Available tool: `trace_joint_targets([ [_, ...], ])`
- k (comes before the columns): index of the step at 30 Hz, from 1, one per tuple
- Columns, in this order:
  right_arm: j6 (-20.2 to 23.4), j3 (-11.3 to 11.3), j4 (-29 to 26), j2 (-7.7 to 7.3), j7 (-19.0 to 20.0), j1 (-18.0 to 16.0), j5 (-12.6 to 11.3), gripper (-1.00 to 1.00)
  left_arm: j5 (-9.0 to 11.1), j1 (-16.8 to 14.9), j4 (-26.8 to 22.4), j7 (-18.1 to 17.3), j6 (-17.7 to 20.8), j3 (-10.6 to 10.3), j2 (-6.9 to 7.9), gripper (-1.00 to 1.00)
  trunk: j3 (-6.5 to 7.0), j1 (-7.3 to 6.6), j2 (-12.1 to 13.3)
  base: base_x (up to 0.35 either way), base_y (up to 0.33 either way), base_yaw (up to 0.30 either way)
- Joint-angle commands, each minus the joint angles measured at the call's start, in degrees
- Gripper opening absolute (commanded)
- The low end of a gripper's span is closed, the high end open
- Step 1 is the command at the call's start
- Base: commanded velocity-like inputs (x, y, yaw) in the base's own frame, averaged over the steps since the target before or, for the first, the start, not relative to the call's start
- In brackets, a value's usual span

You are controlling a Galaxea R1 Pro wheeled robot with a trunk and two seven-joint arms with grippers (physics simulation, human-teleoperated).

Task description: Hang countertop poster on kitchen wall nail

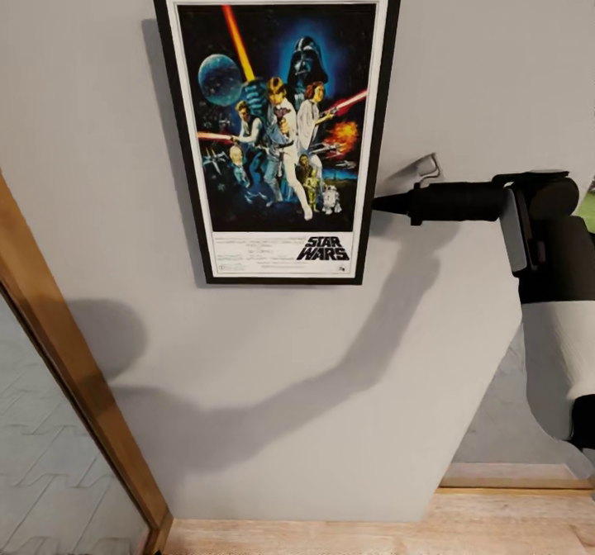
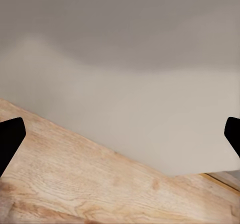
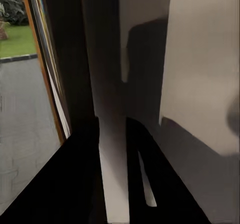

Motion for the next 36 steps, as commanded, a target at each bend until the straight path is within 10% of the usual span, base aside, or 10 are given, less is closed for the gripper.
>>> trace_joint_targets([
  [1, 5.2, -0.2, -0.3, 1.44, -1.7, 2.3, -0.2, -1.0, 0.3, -0.1, 0.1, -0.1, -0.3, -0.3, 0.01, 1.0, -0.16, -1.27, -0.2, 0.002, 0.0, 0.0],
  [18, 5.2, -0.2, -0.3, 1.44, -1.7, 2.3, -0.2, -1.0, 0.3, -0.1, 0.1, -0.1, -0.3, -0.3, 0.01, 1.0, -0.16, -1.27, -0.2, 0.0, 0.0, 0.0],
  [19, 5.2, -0.2, -0.3, 1.44, -1.7, 2.3, -0.2, 1.0, 0.3, -0.1, 0.1, -0.1, -0.3, -0.3, 0.01, 1.0, -0.16, -1.27, -0.2, 0.0, 0.0, 0.0],
  [36, 5.2, -0.2, -0.2, 1.43, -1.7, 2.3, -0.1, 1.0, 0.3, -0.1, 0.1, -0.1, -0.3, -0.3, 0.01, 1.0, -0.16, -1.27, -0.2, 0.0, 0.0, 0.0],
])
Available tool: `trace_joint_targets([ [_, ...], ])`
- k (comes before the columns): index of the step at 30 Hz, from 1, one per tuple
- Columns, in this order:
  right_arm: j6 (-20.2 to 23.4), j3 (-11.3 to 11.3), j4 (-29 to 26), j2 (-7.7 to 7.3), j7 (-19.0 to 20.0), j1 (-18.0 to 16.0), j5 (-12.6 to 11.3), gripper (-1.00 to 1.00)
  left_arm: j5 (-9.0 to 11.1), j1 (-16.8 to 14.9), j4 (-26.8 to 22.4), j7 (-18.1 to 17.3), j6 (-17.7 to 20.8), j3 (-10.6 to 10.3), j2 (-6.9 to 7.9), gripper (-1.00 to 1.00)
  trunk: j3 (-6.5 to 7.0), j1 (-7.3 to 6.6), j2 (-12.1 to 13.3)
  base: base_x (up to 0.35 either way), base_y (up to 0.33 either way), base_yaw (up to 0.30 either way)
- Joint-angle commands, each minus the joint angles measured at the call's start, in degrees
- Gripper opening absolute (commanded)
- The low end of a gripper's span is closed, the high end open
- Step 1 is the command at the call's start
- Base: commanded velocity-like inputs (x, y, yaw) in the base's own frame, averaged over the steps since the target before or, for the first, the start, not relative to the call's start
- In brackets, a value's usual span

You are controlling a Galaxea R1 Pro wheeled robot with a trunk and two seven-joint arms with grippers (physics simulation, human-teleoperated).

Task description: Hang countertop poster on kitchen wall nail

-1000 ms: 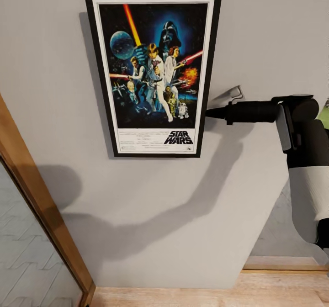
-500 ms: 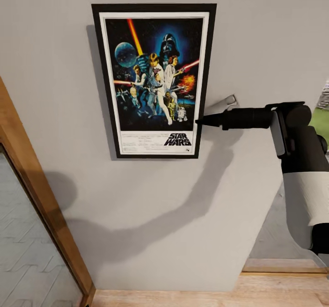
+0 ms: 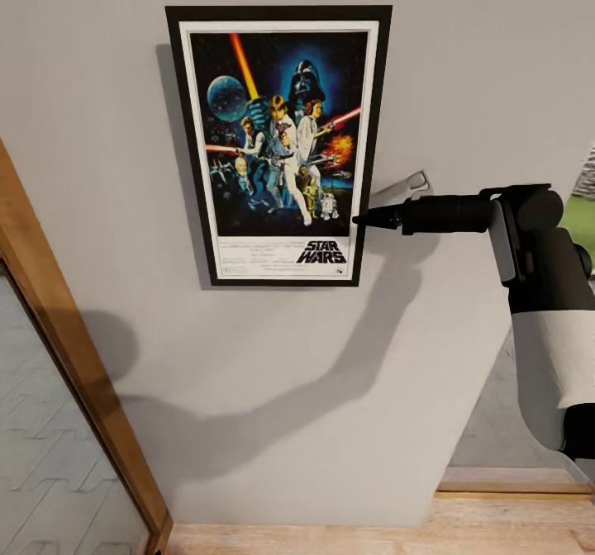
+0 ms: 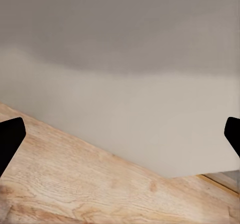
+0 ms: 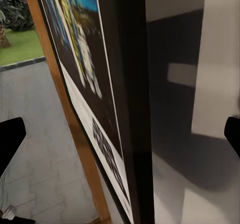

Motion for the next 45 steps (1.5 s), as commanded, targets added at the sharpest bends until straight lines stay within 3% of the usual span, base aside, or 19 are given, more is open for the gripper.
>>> trace_joint_targets([
  [1, 0.5, 0.1, 0.0, -0.05, -0.1, -0.1, -0.4, 1.0, 0.3, -0.1, 0.1, -0.1, -0.3, -0.3, 0.01, 1.0, -0.14, 0.04, -0.1, 0.0, 0.0, 0.0],
  [20, 0.5, 0.1, 0.0, -0.07, -0.1, -0.1, -0.4, 1.0, 0.3, -0.1, 0.1, -0.1, -0.3, -0.3, 0.01, 1.0, -0.14, 0.04, -0.1, -0.012, 0.0, 0.0],
  [38, 0.5, 0.1, -0.1, -0.15, -0.1, 0.0, -0.4, 1.0, 0.3, -0.1, 0.1, -0.1, -0.3, -0.3, 0.01, 1.0, 0.24, 0.04, -0.1, -0.305, 0.0, 0.0],
  [45, 0.4, 0.0, -0.2, -0.26, 0.0, 3.4, -0.5, 1.0, 0.3, -0.1, 0.1, -0.1, -0.3, -0.3, 0.01, 1.0, 0.87, 0.04, -0.1, -0.112, 0.0, 0.0],
])
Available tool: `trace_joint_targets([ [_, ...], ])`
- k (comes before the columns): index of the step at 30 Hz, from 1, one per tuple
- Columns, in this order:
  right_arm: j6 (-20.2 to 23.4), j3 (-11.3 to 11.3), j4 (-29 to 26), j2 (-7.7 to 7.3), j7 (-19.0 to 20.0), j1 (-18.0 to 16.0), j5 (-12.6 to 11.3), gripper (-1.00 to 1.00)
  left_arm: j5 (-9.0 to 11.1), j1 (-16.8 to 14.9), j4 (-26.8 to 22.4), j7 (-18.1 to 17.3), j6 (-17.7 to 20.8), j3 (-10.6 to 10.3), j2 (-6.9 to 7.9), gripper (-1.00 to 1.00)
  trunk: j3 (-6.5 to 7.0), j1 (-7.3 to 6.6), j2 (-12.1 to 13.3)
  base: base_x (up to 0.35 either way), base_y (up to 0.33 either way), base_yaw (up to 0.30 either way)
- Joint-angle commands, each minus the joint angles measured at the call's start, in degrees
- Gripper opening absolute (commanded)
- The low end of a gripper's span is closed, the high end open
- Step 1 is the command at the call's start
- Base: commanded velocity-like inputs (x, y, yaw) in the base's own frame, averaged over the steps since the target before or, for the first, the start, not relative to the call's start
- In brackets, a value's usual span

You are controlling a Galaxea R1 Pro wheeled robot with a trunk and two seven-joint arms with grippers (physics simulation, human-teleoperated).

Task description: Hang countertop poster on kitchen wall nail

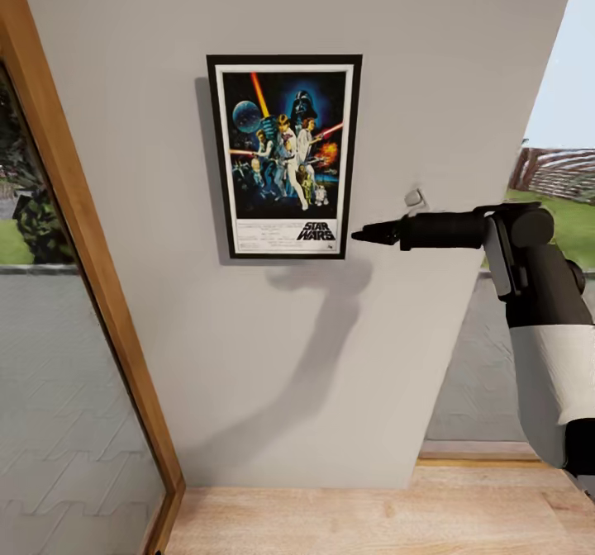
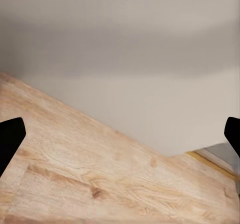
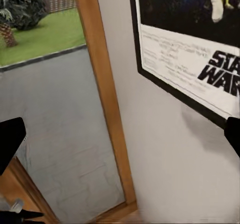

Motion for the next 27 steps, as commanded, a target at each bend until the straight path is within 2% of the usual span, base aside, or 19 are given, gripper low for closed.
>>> trace_joint_targets([
  [1, 0.5, -0.2, -0.3, -0.07, -0.1, 1.7, -0.4, 1.0, 0.3, -0.1, 0.1, -0.1, -0.3, -0.3, 0.01, 1.0, -0.02, 0.03, -0.1, -0.023, 0.0, 0.0],
  [6, -2.3, -6.6, -6.4, -0.1, 0.0, 17.3, -0.4, 1.0, 0.3, -0.1, 0.1, -0.1, -0.3, -0.3, -0.04, 1.0, 0.46, 0.03, -0.1, -0.006, 0.0, 0.0],
  [7, -6.8, -9.1, -6.7, -0.11, 0.0, 25.5, -0.2, 1.0, 0.3, -0.1, 0.1, -0.1, -0.3, -0.3, -0.06, 1.0, 0.55, 0.03, -0.1, -0.001, 0.0, 0.0],
  [9, -11.1, -11.8, -5.5, -0.16, -0.2, 34.2, -0.2, 1.0, 0.3, -0.1, 0.1, 0.0, -0.3, -0.3, -0.07, 1.0, 0.74, 0.03, -0.1, 0.0, 0.0, 0.0],
  [11, -19.8, -13.7, 1.6, -0.18, -0.2, 43.4, -0.1, 1.0, 0.3, -0.1, 0.1, 2.6, -0.3, -0.5, -0.08, 1.0, 0.93, 0.03, -0.1, 0.0, 0.0, 0.0],
  [12, -21.9, -14.0, 3.8, -0.18, -0.2, 45.2, -0.1, 1.0, 0.3, -0.1, 0.1, 3.4, -0.3, -0.6, -0.1, 1.0, 1.03, 0.03, -0.1, 0.0, 0.0, 0.0],
  [13, -26.2, -14.4, 8.6, -0.19, -0.2, 47.8, 0.0, 1.0, 0.3, -0.1, 0.1, 4.9, -0.3, -0.7, -0.12, 1.0, 1.12, 0.03, -0.1, 0.0, 0.0, 0.0],
  [14, -33.8, -14.8, 18.0, -0.24, -0.6, 50.1, 0.2, 1.0, 0.2, -0.1, 0.1, 6.4, -0.4, -0.8, -0.19, 1.0, 1.22, 0.03, -0.1, 0.0, 0.0, 0.0],
  [15, -38.7, -14.9, 24.3, -0.29, -1.6, 51.0, 0.2, 1.0, 0.2, -0.1, 0.1, 7.0, -0.4, -0.9, -0.25, 1.0, 1.32, 0.03, -0.1, 0.0, 0.0, 0.0],
  [17, -45.0, -15.0, 33.0, -0.33, -3.9, 51.8, 0.3, 1.0, 0.2, -0.1, 0.1, 7.5, -0.4, -1.0, -0.29, 1.0, 1.51, 0.03, -0.1, 0.0, 0.0, 0.0],
  [18, -50.5, -15.0, 41.4, -0.33, -7.2, 52.2, 0.4, 1.0, 0.2, -0.1, 0.1, 7.8, -0.4, -1.1, -0.33, 1.0, 1.6, 0.03, -0.1, 0.0, 0.0, 0.0],
  [19, -53.9, -15.0, 46.7, -0.35, -9.8, 52.3, 0.4, 1.0, 0.2, -0.1, 0.1, 7.9, -0.4, -1.1, -0.35, 1.0, 1.7, 0.03, -0.1, 0.0, 0.0, 0.0],
  [21, -58.7, -15.0, 54.1, -0.33, -14.2, 52.5, 0.4, 1.0, 0.2, -0.1, 0.1, 8.0, -0.4, -1.1, -0.38, 1.0, 1.89, 0.03, -0.1, 0.0, 0.0, 0.0],
  [22, -62.8, -14.9, 60.6, -0.31, -19.6, 52.5, 0.5, 1.0, 0.2, -0.1, 0.1, 8.1, -0.4, -0.9, -0.39, 1.0, 1.98, 0.03, -0.1, 0.0, 0.0, 0.0],
  [23, -63.8, -14.9, 62.4, -0.3, -21.7, 52.5, 0.5, 1.0, 0.2, -0.1, 0.1, 8.1, -0.4, -0.8, -0.36, 1.0, 2.08, 0.03, -0.1, 0.0, 0.0, 0.0],
  [24, -65.7, -14.8, 66.6, -0.2, -28.8, 52.6, 0.5, 1.0, 0.2, -0.1, 0.2, 8.3, -0.4, -0.5, -0.24, 1.0, 2.18, 0.03, -0.1, 0.0, 0.0, 0.0],
  [25, -66.7, -14.8, 69.5, 0.07, -37.1, 52.6, 0.5, 1.0, 0.3, -0.1, 0.3, 10.5, -0.4, -0.4, -0.09, 1.0, 2.26, 0.03, -0.1, 0.0, 0.0, 0.0],
  [26, -67.1, -14.8, 71.0, 0.48, -42.9, 52.6, 0.5, 1.0, 0.2, -0.1, 0.3, 13.6, -0.4, -0.4, -0.07, 1.0, 2.31, 0.03, -0.1, 0.0, 0.0, 0.0],
  [27, -67.2, -14.8, 71.7, 0.76, -45.7, 52.6, 0.5, 1.0, 0.2, -0.1, 0.3, 15.4, -0.4, -0.4, -0.09, 1.0, 2.35, 0.03, -0.1, 0.0, 0.0, 0.0],
])
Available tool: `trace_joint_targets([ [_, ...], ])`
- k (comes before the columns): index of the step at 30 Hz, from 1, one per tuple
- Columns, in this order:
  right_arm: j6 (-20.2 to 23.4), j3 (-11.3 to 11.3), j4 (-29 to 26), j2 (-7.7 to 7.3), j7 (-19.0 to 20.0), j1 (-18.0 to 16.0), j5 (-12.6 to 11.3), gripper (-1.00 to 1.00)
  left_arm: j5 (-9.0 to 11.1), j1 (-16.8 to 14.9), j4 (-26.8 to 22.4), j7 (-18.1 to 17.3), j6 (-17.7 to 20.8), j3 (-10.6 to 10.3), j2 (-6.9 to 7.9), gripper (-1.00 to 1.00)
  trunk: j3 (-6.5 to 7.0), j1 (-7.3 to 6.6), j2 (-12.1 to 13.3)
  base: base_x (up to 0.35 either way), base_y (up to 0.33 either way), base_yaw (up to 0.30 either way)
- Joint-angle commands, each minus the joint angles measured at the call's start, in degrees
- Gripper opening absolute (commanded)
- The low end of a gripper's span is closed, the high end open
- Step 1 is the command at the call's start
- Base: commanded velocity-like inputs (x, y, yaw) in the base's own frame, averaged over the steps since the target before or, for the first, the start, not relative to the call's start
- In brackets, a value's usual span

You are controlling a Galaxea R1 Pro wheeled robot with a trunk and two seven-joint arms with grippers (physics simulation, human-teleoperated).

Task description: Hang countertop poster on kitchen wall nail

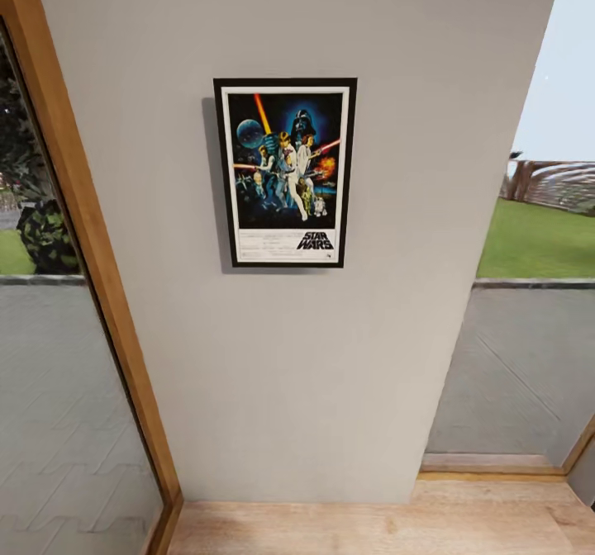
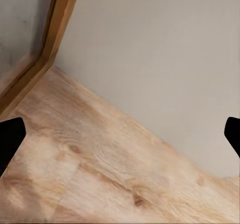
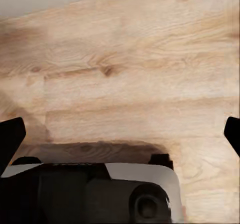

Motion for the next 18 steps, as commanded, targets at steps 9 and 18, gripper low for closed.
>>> trace_joint_targets([
  [9, -0.2, -0.2, 3.1, 3.47, -21.0, 0.9, -0.4, 1.0, 0.3, 0.0, 0.1, 11.9, -0.1, -0.4, -0.69, 1.0, 0.09, 0.02, 0.0, 0.0, 0.0, 0.0],
  [18, -0.2, -0.2, 3.2, 3.77, -23.2, 1.2, -0.6, 1.0, 0.2, 0.0, 0.1, 12.7, -0.1, -0.4, -0.76, 1.0, 0.1, 0.02, 0.0, 0.0, 0.0, 0.0],
])
